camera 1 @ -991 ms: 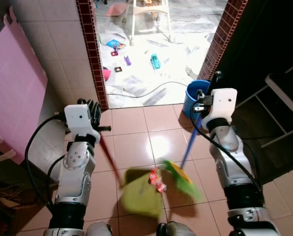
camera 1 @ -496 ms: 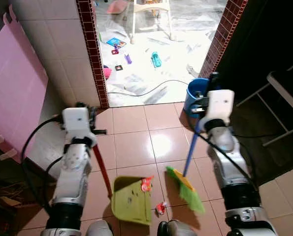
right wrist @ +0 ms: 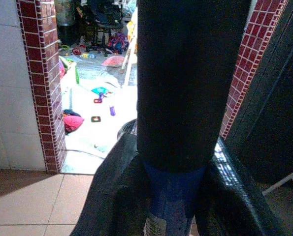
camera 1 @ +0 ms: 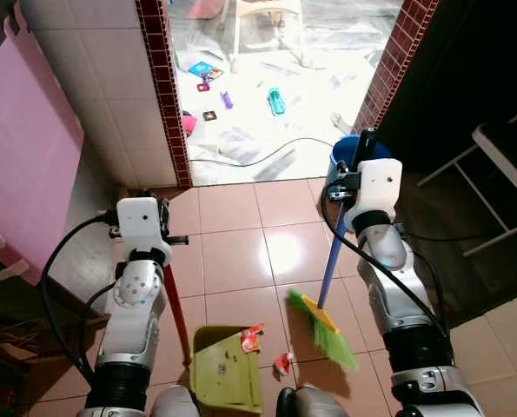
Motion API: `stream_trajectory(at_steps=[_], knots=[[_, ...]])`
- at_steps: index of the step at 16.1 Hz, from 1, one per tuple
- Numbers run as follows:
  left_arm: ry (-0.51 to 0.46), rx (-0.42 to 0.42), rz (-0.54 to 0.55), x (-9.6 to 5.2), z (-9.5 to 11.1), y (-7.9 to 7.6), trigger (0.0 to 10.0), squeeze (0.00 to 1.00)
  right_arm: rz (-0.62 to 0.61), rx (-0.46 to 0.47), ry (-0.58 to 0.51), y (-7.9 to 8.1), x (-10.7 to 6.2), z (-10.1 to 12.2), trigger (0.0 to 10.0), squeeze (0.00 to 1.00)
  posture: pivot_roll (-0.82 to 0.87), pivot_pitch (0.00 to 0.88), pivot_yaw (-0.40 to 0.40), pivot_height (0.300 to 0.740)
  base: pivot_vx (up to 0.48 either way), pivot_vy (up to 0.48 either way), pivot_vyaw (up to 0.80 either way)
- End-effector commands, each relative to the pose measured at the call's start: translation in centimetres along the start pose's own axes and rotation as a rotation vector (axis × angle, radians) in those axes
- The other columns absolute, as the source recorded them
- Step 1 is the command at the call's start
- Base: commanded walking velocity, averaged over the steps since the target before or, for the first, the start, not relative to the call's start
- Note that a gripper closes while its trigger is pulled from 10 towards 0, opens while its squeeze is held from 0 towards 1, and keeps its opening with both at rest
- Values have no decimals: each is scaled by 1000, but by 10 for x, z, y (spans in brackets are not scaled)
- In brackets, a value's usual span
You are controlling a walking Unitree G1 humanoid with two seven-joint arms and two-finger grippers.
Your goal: Sweep floor
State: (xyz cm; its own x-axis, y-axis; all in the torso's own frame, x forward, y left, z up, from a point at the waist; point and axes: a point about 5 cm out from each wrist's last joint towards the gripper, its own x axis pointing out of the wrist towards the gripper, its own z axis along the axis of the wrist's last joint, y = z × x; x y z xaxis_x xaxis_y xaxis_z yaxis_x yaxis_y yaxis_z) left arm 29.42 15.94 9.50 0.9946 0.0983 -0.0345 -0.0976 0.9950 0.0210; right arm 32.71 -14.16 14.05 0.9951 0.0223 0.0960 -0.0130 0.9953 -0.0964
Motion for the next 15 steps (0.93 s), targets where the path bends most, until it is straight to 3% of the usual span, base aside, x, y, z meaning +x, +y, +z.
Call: stream_trajectory(at_steps=[1,3,7,11,15], knots=[[12,24,17,4,2,0,10000,0,-20,-1,-2,-1,0,3,10000,0,-20,102,-30,740,0,0,0],[105,55,20,13,-9,-8,10000,0,-75,28,65,-3,2,-5,10000,0,-33,102,-24,740,0,0,0],[115,101,-45,20,-17,-26,10000,0,-113,41,80,-6,4,-3,10000,0,-67,105,-17,740,0,0,0],[162,-30,-71,32,-23,-48,10000,0,-175,240,200,-4,9,-11,10000,0,-89,82,-12,740,0,0,0],[196,-155,-56,37,-22,-63,10000,0,-174,539,303,10,16,-6,10000,0,-104,87,-28,740,0,0,0]])
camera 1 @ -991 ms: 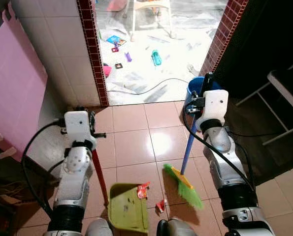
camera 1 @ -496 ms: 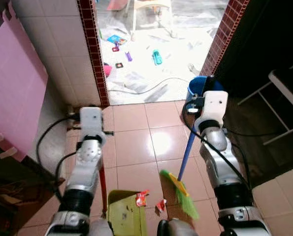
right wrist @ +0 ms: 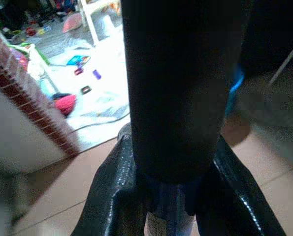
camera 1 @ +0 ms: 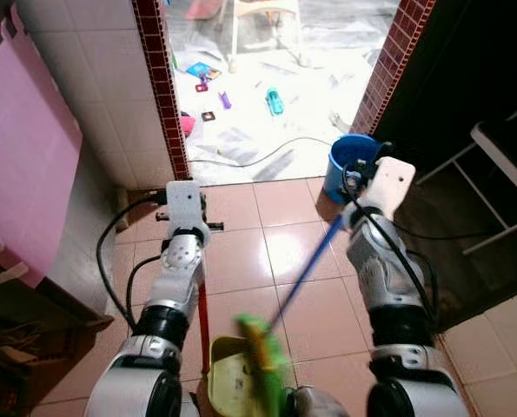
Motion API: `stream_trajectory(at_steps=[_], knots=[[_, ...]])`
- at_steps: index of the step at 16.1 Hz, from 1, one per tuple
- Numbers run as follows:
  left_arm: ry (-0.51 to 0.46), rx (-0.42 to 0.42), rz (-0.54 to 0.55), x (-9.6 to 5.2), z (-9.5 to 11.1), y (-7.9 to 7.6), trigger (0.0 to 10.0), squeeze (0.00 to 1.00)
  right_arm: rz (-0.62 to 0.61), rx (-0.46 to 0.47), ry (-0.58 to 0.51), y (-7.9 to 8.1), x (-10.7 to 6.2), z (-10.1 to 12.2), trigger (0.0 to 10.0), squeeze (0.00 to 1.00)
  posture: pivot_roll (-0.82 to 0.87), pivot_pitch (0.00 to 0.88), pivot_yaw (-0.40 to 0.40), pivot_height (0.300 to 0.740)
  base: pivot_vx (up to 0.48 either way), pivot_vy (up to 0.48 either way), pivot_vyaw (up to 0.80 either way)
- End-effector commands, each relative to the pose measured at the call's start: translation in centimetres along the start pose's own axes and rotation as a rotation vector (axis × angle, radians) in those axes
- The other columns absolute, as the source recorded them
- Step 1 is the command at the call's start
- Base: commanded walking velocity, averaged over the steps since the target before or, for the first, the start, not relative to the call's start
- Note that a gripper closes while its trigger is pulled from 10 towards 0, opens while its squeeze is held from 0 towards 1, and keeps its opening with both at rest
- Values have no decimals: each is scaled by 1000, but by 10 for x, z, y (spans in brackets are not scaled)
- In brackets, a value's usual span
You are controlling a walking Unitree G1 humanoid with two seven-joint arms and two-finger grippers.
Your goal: Sweep floor
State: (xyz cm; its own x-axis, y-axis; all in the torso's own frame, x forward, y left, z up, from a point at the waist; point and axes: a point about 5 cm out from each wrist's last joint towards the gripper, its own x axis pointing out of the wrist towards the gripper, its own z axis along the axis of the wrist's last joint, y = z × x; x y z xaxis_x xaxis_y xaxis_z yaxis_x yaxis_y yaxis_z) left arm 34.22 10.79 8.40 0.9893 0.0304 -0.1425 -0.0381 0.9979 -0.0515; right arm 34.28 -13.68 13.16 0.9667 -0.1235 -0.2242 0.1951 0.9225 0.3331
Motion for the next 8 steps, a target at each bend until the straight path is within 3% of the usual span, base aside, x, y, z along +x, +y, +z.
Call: stream_trajectory(at_steps=[1,2,4,6,8], knots=[[81,-128,32,-4,-15,-8,10000,0,60,188,39,12,1,5,10000,0,-106,84,-29,740,0,0,0],[79,-159,41,-4,-16,-10,10000,0,106,259,31,18,3,13,10000,0,-105,77,-31,740,0,0,0],[47,-156,65,-2,-13,-6,10000,0,183,301,8,30,4,30,10000,0,-104,75,-31,740,0,0,0],[42,-141,104,2,-11,7,10000,0,289,279,-29,44,3,49,10000,0,-106,73,-29,740,0,0,0],[25,-77,205,3,-10,23,10000,0,393,197,-121,55,-1,70,10000,0,-107,72,-29,740,0,0,0]])
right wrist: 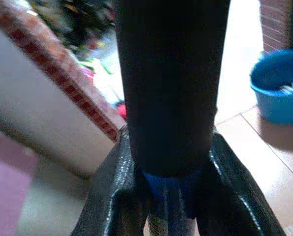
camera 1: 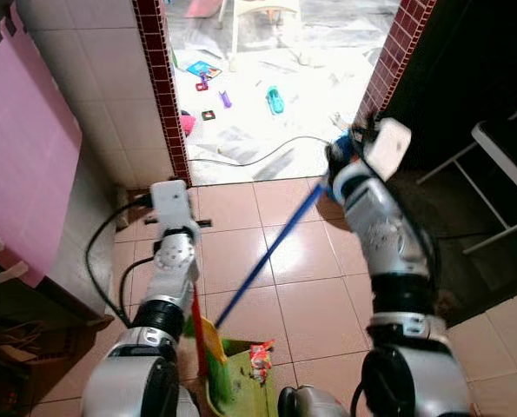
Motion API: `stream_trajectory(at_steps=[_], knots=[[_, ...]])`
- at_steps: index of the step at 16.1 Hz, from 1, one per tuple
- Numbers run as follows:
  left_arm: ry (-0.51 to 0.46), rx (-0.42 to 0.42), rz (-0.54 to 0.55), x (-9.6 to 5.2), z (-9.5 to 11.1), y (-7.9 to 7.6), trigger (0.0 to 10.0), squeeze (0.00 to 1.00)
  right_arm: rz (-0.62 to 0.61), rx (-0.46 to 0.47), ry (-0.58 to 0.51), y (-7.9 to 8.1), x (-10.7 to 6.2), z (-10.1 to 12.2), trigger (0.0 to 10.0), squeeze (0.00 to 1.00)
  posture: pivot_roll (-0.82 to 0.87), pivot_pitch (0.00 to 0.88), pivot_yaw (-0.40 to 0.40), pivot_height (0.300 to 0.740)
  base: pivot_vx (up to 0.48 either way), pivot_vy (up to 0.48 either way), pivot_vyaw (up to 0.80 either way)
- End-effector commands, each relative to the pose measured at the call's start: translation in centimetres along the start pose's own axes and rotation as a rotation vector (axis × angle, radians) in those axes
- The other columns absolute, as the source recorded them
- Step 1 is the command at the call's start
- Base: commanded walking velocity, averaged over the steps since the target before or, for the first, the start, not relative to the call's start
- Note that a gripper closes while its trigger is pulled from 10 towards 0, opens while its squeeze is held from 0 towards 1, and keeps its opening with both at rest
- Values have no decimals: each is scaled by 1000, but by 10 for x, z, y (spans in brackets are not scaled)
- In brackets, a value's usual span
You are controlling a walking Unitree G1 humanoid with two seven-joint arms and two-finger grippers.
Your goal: Sweep floor
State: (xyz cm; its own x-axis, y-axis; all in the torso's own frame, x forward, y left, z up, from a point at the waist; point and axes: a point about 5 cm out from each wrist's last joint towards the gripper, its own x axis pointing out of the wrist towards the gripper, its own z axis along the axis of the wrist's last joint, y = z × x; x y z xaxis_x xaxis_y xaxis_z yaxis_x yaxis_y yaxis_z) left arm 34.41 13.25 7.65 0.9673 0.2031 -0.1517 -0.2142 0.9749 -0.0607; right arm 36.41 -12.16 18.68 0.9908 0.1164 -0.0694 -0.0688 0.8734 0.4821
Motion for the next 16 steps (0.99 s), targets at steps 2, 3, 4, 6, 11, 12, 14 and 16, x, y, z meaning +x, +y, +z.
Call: stream_trajectory(at_steps=[2,3,4,6,11,12,14,16], knots=[[16,-49,65,2,-3,8,10000,0,200,-60,-183,31,-3,36,10000,0,-110,70,-29,740,0,0,0],[4,-39,81,3,-1,12,10000,0,225,-135,-251,33,-5,47,10000,0,-113,67,-29,740,0,0,0],[-3,-35,85,4,0,13,10000,0,228,-213,-294,32,-7,52,10000,0,-116,64,-30,740,0,0,0],[-12,-21,88,5,1,13,10000,0,190,-338,-324,22,-8,53,10000,0,-114,65,-30,740,0,0,0],[-42,-29,47,2,2,4,10000,0,24,-582,-210,-16,-10,8,10000,0,-109,67,-29,740,0,0,0],[-42,-29,46,2,2,3,10000,0,16,-582,-176,-21,-13,-4,10000,0,-108,66,-27,740,0,0,0],[-45,-28,36,3,3,0,10000,0,-10,-473,-72,-27,-19,-34,10000,0,-110,66,-24,740,0,0,0],[-46,-35,27,3,4,-2,10000,0,4,-456,-36,-25,-23,-49,10000,0,-112,65,-22,740,0,0,0]])
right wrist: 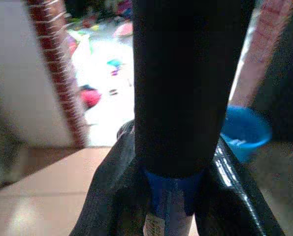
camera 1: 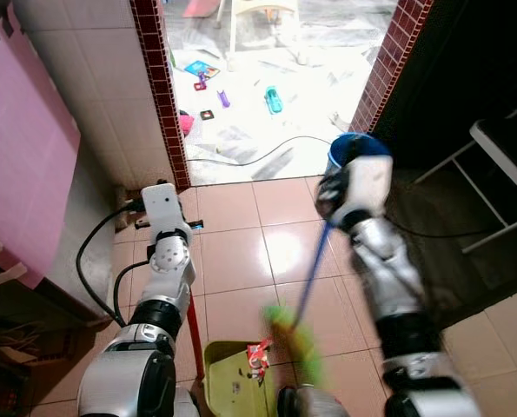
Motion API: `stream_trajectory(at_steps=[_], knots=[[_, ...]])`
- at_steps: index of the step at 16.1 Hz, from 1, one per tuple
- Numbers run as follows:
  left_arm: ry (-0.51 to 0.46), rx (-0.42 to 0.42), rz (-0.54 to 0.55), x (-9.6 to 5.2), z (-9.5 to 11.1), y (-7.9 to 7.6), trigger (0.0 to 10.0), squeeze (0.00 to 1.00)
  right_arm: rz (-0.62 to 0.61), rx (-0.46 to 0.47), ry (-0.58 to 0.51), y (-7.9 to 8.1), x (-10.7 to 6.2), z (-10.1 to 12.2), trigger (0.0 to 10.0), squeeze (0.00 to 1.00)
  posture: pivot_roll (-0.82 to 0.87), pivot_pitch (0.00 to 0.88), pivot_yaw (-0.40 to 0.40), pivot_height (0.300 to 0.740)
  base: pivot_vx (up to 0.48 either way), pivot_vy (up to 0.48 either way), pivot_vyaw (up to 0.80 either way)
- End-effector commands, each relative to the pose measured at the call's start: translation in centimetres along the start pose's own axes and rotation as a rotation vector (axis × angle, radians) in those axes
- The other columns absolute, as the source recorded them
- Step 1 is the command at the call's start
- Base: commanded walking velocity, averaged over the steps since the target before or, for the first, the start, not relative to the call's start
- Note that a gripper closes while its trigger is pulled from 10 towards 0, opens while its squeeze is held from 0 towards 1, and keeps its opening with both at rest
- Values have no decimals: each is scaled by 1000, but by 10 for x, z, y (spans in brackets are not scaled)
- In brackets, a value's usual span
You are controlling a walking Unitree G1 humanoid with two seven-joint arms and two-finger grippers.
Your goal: Sweep floor
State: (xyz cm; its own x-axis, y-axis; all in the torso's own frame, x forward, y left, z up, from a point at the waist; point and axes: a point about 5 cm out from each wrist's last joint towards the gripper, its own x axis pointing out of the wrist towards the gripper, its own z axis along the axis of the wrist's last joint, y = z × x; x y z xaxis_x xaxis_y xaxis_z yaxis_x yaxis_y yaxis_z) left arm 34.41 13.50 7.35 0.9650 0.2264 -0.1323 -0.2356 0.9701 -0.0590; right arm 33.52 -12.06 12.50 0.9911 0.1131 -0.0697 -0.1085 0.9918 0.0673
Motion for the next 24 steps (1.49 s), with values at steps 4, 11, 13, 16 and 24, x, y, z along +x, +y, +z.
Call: stream_trajectory(at_steps=[4,11,13,16,24], knots=[[-27,-63,-8,2,9,-8,10000,0,81,187,37,16,-1,-2,10000,0,-109,62,-26,740,0,0,0],[-51,-59,-12,7,16,-4,10000,0,443,334,-174,35,8,84,10000,0,-112,55,-26,740,0,0,0],[-45,-112,-62,9,18,-6,10000,0,452,173,-249,29,8,97,10000,0,-112,53,-27,740,0,0,0],[-48,-140,-45,11,19,0,10000,0,383,153,-300,13,9,107,10000,0,-110,50,-28,740,0,0,0],[-198,-90,-83,11,42,8,10000,0,-64,-171,-323,-45,-2,72,10000,0,-90,26,-21,740,0,0,0]])
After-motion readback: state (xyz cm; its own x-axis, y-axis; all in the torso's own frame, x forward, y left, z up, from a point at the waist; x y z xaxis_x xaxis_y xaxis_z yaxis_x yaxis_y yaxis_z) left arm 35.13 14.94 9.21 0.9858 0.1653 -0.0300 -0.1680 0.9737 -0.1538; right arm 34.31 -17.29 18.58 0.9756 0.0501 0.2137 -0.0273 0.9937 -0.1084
